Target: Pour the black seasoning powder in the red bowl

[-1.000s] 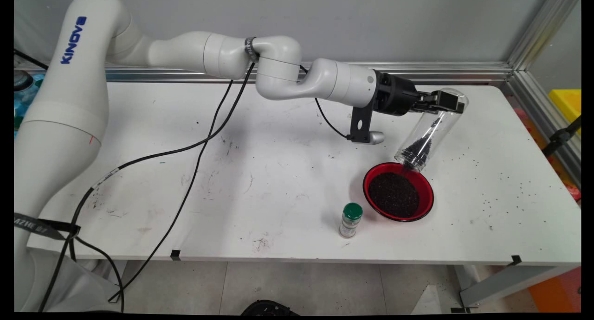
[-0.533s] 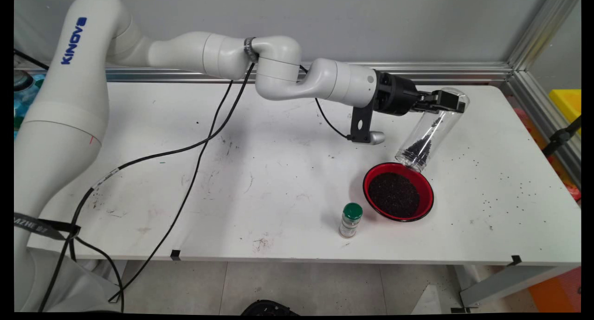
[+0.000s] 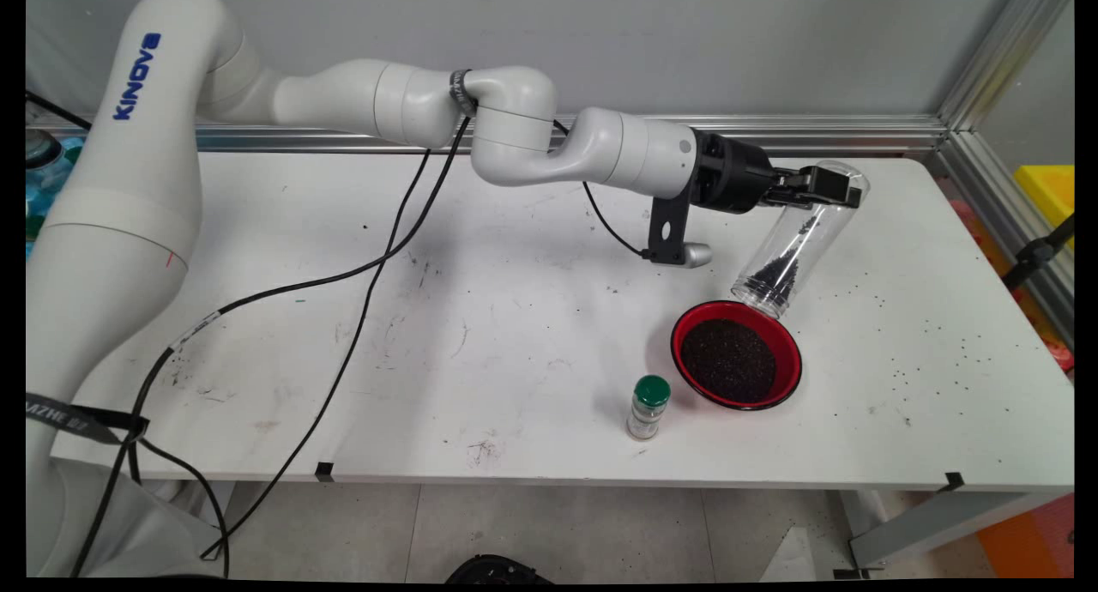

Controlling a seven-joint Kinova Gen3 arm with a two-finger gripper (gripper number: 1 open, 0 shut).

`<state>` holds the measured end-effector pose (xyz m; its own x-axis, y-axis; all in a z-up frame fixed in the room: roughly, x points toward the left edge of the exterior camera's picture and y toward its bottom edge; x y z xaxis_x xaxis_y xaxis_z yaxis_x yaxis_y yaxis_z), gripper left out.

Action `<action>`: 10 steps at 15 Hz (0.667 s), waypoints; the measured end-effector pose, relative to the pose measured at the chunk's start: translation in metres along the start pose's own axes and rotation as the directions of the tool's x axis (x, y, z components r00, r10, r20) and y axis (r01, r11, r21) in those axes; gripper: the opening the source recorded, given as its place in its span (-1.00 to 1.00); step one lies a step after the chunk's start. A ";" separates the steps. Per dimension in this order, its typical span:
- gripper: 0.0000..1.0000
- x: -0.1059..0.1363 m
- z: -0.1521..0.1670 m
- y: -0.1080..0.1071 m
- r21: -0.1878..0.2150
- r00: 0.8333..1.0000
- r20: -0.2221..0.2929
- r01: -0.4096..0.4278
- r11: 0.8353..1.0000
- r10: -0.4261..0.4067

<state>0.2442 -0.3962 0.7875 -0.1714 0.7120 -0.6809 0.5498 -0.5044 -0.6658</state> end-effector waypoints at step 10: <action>-1.00 0.002 -0.001 -0.001 -0.001 1.000 -0.003 0.010 1.000 -0.010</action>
<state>0.2443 -0.3940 0.7874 -0.1745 0.7185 -0.6733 0.5486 -0.4969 -0.6724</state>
